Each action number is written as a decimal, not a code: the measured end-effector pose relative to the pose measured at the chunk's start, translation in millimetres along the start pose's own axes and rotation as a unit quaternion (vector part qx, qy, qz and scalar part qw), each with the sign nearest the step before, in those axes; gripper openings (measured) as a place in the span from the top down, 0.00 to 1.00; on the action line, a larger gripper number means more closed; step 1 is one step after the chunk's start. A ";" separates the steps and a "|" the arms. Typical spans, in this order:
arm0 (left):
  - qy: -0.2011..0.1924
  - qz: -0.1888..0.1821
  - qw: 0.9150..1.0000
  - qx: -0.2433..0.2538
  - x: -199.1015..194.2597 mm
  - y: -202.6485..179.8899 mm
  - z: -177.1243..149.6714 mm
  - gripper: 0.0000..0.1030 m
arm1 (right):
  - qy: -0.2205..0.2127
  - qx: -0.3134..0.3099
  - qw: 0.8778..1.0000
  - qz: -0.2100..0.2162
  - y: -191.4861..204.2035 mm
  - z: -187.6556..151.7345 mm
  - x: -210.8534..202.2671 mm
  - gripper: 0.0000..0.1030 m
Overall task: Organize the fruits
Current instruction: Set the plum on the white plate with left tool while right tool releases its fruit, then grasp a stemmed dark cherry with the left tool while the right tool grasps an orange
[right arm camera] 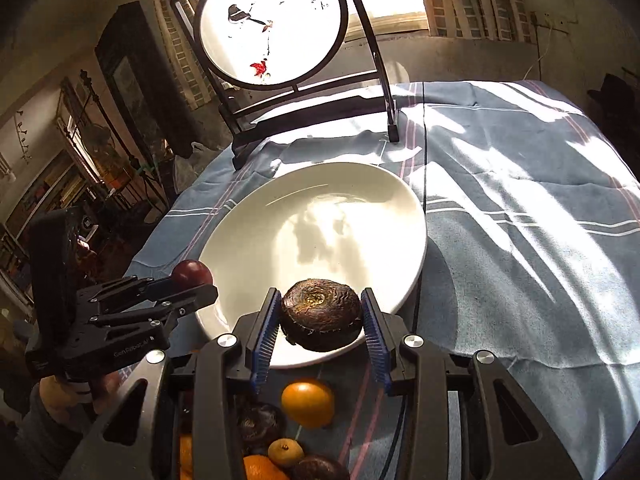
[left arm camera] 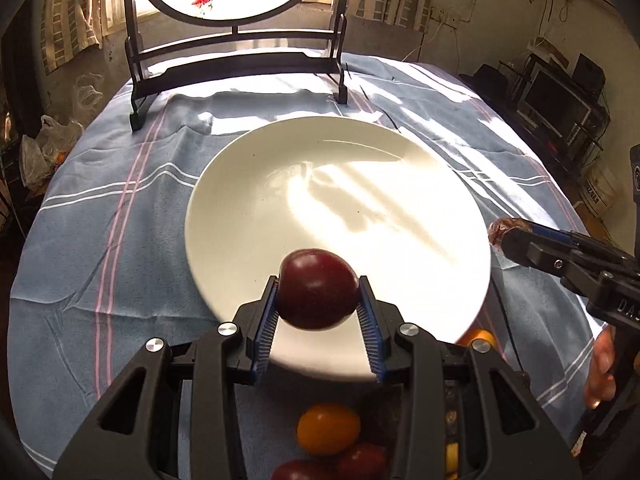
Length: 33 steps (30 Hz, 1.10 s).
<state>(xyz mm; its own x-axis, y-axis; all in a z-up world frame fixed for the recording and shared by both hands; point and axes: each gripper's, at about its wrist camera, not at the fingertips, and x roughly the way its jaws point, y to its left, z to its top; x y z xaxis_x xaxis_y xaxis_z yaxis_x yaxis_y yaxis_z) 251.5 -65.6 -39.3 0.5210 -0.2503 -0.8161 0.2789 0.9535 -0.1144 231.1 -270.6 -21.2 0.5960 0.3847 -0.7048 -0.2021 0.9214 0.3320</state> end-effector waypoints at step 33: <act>-0.043 -0.020 0.995 0.093 -91.9 -24.5 -200.3 0.63 | -0.072 -0.032 0.995 -0.062 20.4 -186.8 -125.1 0.39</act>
<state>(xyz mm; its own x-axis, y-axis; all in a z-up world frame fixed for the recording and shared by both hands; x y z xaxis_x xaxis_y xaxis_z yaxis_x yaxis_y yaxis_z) 35.2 -32.3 -75.0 0.5717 -0.3078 -0.7605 0.4403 0.8973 -0.0322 7.2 -289.5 -43.3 0.7232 0.2609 -0.6394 -0.1674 0.9645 0.2041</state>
